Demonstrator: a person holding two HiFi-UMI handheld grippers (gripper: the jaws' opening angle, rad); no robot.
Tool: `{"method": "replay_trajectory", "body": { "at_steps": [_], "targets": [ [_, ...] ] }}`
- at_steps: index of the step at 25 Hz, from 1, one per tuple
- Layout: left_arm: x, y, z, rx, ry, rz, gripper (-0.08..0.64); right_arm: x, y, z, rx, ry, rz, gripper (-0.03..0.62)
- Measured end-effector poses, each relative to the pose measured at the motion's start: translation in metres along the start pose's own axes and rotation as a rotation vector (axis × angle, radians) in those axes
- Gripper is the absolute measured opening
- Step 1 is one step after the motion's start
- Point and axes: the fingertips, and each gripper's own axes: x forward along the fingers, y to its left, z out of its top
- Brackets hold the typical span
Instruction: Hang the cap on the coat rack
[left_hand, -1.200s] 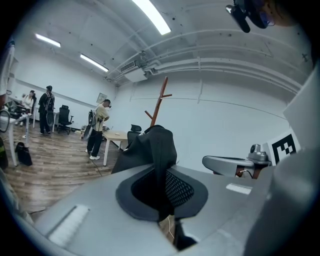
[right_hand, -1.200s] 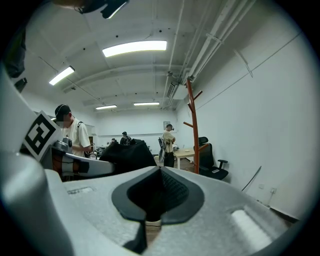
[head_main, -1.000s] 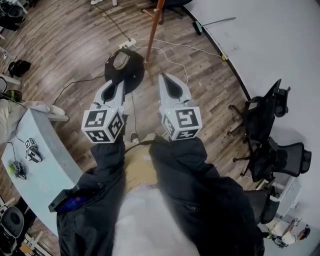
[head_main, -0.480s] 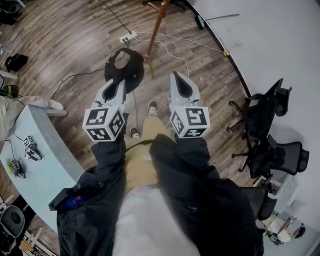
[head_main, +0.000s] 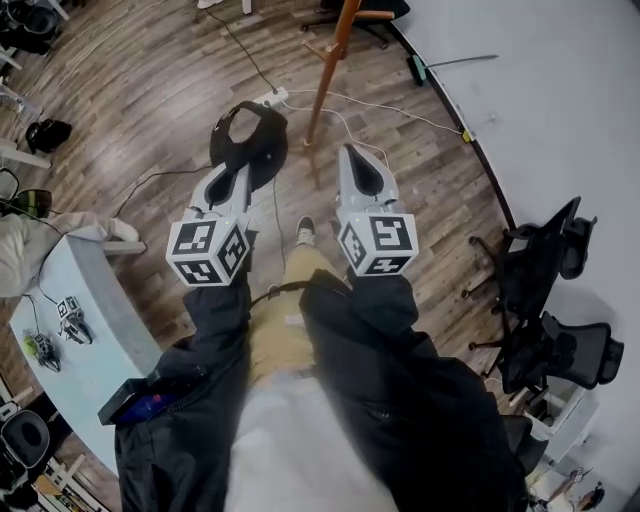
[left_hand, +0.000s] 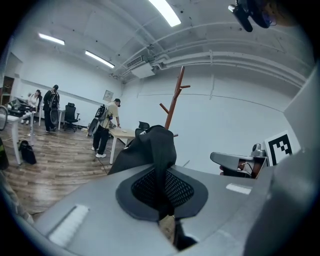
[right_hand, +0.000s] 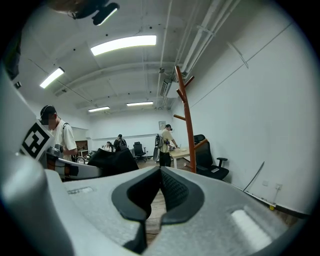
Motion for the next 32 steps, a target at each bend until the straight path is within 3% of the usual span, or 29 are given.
{"method": "replay_trajectory", "body": {
  "at_steps": [13,18,32],
  "targets": [
    [0.128,-0.002,0.041,0.067,0.045,-0.036,0.006,0.098,-0.082,0.027,0.036,0.001,0.040,0.000],
    [0.163,0.006,0.047,0.071,0.073,-0.012,0.006,0.120,-0.108,0.028,0.044,0.015,0.061,0.000],
    [0.192,0.032,0.032,0.063,0.160,0.018,0.006,0.154,-0.116,0.020,0.047,0.055,0.114,0.000]
  ]
}}
